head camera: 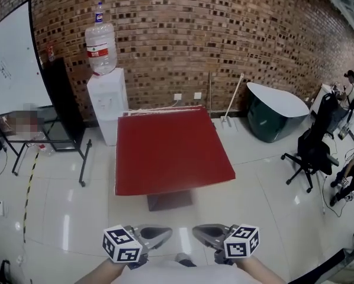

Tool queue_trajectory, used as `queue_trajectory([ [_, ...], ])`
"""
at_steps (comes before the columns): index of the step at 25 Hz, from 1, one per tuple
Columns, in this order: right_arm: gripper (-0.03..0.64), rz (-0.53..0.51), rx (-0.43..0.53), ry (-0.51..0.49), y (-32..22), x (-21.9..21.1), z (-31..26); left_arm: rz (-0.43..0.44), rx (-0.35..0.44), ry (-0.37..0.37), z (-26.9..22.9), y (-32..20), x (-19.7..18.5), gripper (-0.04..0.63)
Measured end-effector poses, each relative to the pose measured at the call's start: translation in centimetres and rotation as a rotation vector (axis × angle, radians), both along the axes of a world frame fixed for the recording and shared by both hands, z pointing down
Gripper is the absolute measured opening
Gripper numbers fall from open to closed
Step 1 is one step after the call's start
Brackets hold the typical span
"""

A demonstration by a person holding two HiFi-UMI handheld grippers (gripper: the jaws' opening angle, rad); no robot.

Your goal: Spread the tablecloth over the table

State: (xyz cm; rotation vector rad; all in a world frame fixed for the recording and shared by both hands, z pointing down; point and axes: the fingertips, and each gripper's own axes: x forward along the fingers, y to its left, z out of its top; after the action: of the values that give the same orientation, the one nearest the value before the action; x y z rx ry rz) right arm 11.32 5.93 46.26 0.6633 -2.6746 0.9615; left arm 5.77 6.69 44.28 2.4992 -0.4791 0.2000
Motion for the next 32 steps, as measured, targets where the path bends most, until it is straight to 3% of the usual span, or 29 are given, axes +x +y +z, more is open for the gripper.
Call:
queue_trajectory([
  [6, 0.002, 0.037, 0.027, 0.008, 4.3, -6.5, 0.0, 0.057, -0.01, -0.007, -0.1, 4.8, -6.1, 0.002],
  [13, 0.002, 0.059, 0.089, 0.017, 7.3, -11.4, -2.9, 0.062, 0.061, -0.009, -2.9, 7.0, -10.3, 0.002],
  [21, 0.002, 0.026, 0.163, 0.066, 13.5, -11.5, -4.9, 0.072, 0.091, 0.003, -4.4, 13.1, -9.8, 0.002],
  [32, 0.002, 0.024, 0.152, 0.036, 25.8, -8.1, -5.1, 0.084, 0.075, -0.029, -3.8, 25.0, -5.0, 0.002],
])
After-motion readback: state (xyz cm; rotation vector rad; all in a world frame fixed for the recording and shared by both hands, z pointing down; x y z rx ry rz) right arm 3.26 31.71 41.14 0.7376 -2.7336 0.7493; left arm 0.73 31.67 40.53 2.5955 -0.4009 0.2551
